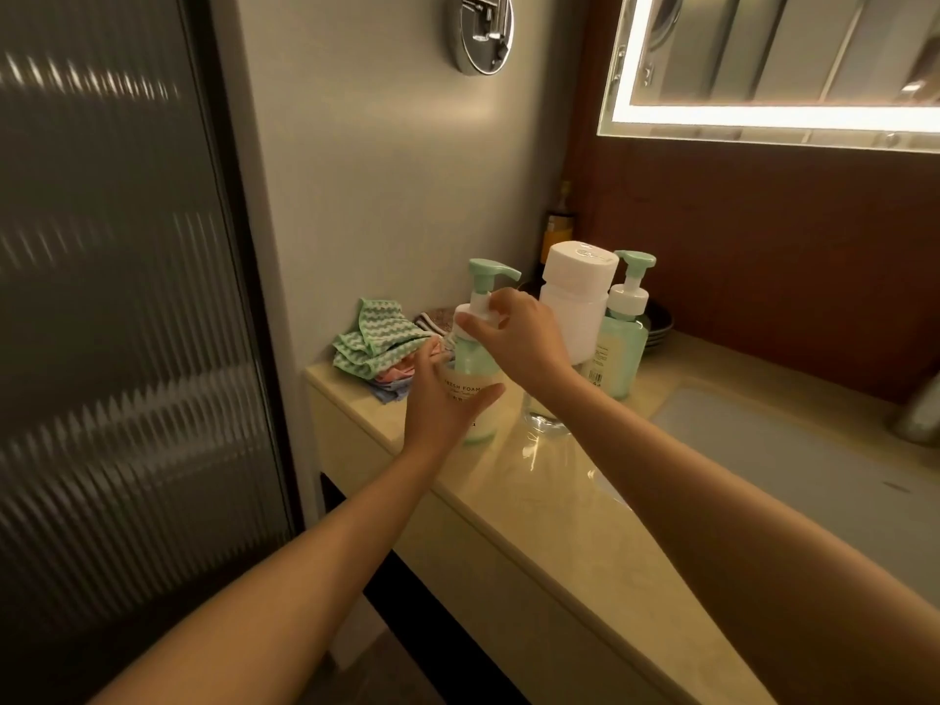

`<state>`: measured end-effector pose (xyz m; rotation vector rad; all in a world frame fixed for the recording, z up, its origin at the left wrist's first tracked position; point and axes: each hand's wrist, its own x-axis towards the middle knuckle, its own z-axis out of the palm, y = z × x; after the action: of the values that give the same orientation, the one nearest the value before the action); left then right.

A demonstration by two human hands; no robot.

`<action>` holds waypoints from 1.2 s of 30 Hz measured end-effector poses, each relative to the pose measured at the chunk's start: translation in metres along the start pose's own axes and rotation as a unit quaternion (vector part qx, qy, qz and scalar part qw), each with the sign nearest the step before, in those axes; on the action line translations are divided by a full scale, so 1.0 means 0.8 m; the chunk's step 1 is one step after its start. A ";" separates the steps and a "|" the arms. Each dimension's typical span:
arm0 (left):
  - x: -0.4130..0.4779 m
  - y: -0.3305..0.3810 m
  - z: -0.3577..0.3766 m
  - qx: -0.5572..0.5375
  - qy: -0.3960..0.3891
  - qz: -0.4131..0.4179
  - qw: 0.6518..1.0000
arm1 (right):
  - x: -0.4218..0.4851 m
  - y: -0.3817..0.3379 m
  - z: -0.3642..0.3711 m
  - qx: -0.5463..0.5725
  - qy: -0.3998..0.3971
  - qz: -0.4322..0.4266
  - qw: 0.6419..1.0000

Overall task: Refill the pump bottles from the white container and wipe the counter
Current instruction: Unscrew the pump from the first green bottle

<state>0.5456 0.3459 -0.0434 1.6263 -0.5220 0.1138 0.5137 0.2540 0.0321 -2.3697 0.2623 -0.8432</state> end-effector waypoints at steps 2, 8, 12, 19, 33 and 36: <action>0.000 -0.001 0.000 0.003 0.002 0.009 1.000 | -0.003 0.001 0.000 0.003 0.002 -0.001 1.000; 0.000 0.003 0.003 0.015 -0.001 0.025 1.000 | -0.005 0.000 -0.010 0.022 -0.034 0.003 0.999; -0.002 0.005 0.006 0.030 -0.009 0.014 0.999 | -0.003 -0.002 -0.014 0.091 -0.091 0.037 0.991; -0.003 0.003 0.008 0.035 -0.018 -0.008 0.999 | 0.001 0.002 -0.002 0.015 -0.021 0.028 0.999; -0.001 -0.004 0.005 0.043 -0.031 -0.009 0.999 | -0.002 0.001 0.010 0.035 -0.002 0.038 0.999; 0.000 -0.006 0.005 0.042 -0.027 -0.007 0.999 | -0.005 -0.002 0.010 0.086 -0.018 0.051 0.995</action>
<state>0.5464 0.3423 -0.0487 1.7184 -0.5537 0.0837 0.5156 0.2603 0.0259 -2.1911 0.2817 -0.7428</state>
